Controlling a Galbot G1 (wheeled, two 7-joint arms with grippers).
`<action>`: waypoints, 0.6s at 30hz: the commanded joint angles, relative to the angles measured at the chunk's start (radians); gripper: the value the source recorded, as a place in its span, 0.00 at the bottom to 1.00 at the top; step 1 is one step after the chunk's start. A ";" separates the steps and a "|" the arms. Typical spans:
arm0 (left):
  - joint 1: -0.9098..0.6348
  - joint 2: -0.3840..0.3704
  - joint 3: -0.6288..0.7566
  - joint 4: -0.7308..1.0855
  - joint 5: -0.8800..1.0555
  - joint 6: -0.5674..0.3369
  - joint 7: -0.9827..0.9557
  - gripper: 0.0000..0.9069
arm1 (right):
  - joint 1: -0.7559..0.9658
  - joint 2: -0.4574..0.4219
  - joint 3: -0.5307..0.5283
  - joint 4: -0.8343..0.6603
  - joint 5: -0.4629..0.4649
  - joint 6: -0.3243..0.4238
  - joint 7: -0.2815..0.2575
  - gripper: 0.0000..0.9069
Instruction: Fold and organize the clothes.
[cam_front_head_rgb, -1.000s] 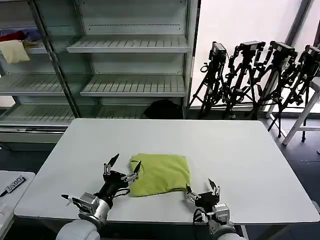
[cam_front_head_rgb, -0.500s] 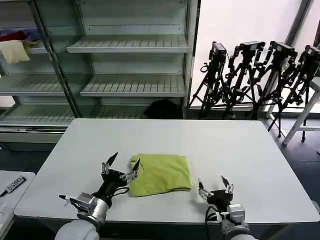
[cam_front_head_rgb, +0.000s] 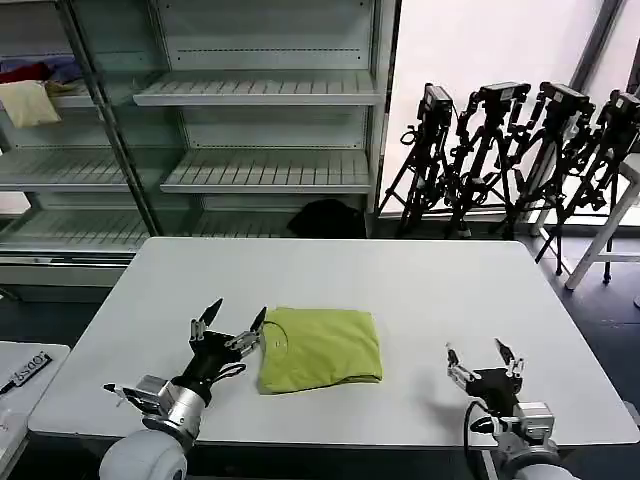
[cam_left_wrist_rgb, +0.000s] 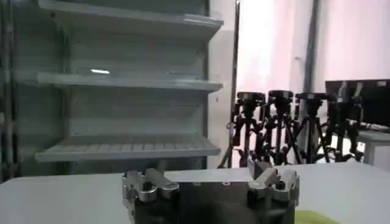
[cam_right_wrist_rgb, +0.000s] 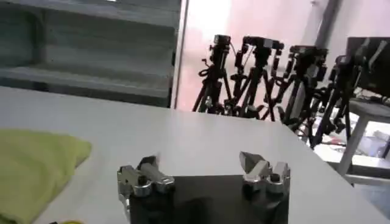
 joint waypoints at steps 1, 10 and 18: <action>0.002 0.019 -0.066 0.045 -0.083 -0.009 -0.015 1.00 | 0.001 -0.035 0.115 -0.027 0.063 0.030 0.005 1.00; 0.004 0.025 -0.084 0.059 -0.093 -0.012 -0.027 1.00 | -0.003 -0.054 0.120 -0.026 0.084 0.050 -0.026 1.00; 0.004 0.026 -0.087 0.059 -0.096 -0.013 -0.050 1.00 | 0.006 -0.052 0.107 -0.033 0.087 0.043 -0.034 1.00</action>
